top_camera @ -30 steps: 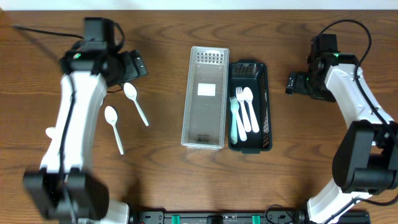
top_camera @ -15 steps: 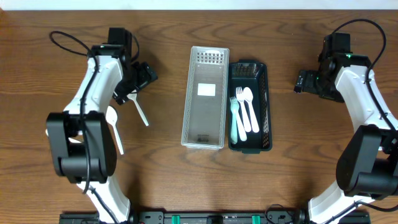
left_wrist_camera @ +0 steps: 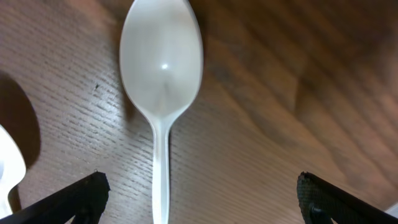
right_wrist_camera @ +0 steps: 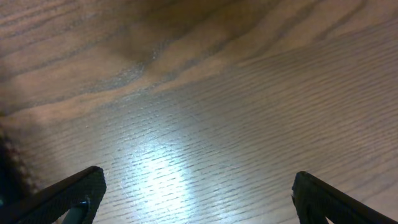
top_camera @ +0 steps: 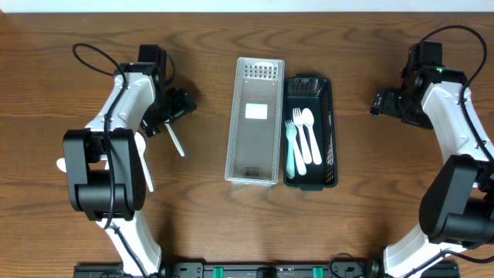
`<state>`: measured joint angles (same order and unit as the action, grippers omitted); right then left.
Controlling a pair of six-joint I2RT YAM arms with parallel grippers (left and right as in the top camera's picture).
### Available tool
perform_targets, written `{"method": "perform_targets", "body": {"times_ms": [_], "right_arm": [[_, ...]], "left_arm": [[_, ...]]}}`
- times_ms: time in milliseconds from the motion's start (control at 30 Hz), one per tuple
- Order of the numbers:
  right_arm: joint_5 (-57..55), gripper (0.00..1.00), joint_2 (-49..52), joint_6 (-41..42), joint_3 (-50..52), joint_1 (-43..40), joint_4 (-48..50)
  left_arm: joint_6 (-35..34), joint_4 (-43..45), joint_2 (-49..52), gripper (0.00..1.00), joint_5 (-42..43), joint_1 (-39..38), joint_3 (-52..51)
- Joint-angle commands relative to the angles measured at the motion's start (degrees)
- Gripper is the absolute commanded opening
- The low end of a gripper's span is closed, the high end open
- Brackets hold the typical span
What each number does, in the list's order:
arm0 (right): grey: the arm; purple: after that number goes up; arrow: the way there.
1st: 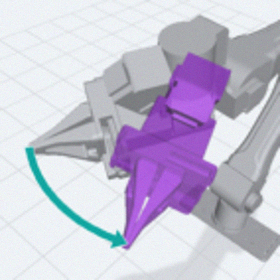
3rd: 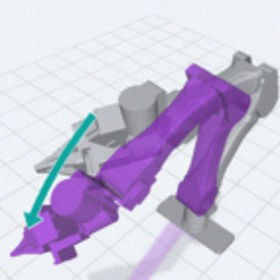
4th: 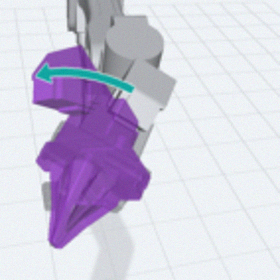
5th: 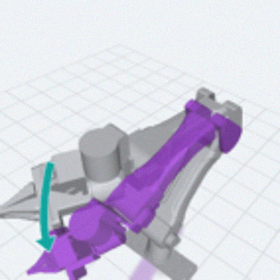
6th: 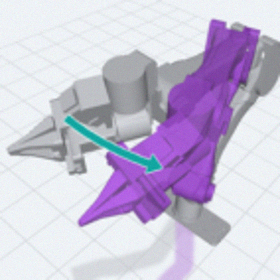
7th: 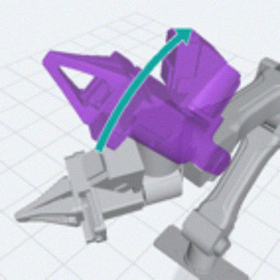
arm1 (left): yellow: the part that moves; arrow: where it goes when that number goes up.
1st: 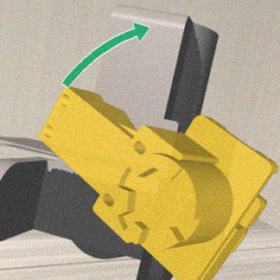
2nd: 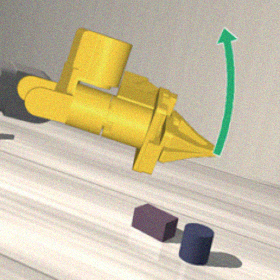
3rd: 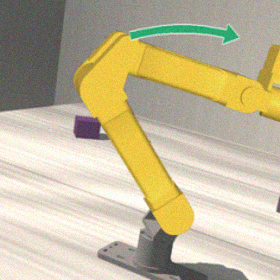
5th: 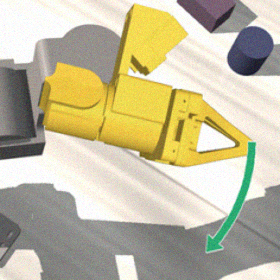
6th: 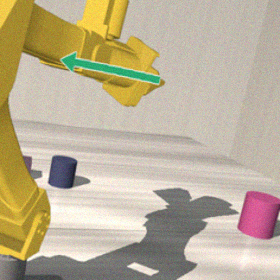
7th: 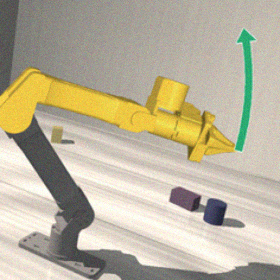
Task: Pack container
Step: 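Move left gripper over a white spoon and grasp it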
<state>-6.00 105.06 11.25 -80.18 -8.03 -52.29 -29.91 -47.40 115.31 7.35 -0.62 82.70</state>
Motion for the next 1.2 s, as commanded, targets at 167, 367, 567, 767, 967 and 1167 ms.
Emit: {"method": "perform_targets", "body": {"times_ms": [167, 367, 567, 767, 967, 1167], "right_arm": [[0.24, 0.99, -1.25, -0.81, -0.55, -0.59, -0.46], [0.26, 0.99, -1.25, -0.81, -0.55, -0.52, -0.46], [0.26, 0.99, -1.25, -0.79, -0.55, -0.57, -0.66], [0.94, 0.99, -1.25, -0.59, -0.55, -0.59, -0.63], [1.60, 0.99, -1.25, -0.61, -0.55, -0.59, -0.66], [1.60, 0.99, -1.25, -0.61, -0.55, -0.59, -0.66]], "left_arm": [[0.74, 3.45, 0.44, 0.98, -3.15, 0.87, -3.32], [0.79, 5.70, 0.46, 0.98, -3.54, 0.87, -4.02], [0.79, 7.65, 0.74, 0.98, -3.56, 0.87, -6.10], [0.76, 7.43, 2.82, 0.98, -3.52, 0.87, -6.40], [1.16, 6.34, 5.20, 0.98, -3.50, 0.87, -6.40], [1.16, 5.73, 5.20, 0.65, -3.48, 0.87, -6.40]]}}
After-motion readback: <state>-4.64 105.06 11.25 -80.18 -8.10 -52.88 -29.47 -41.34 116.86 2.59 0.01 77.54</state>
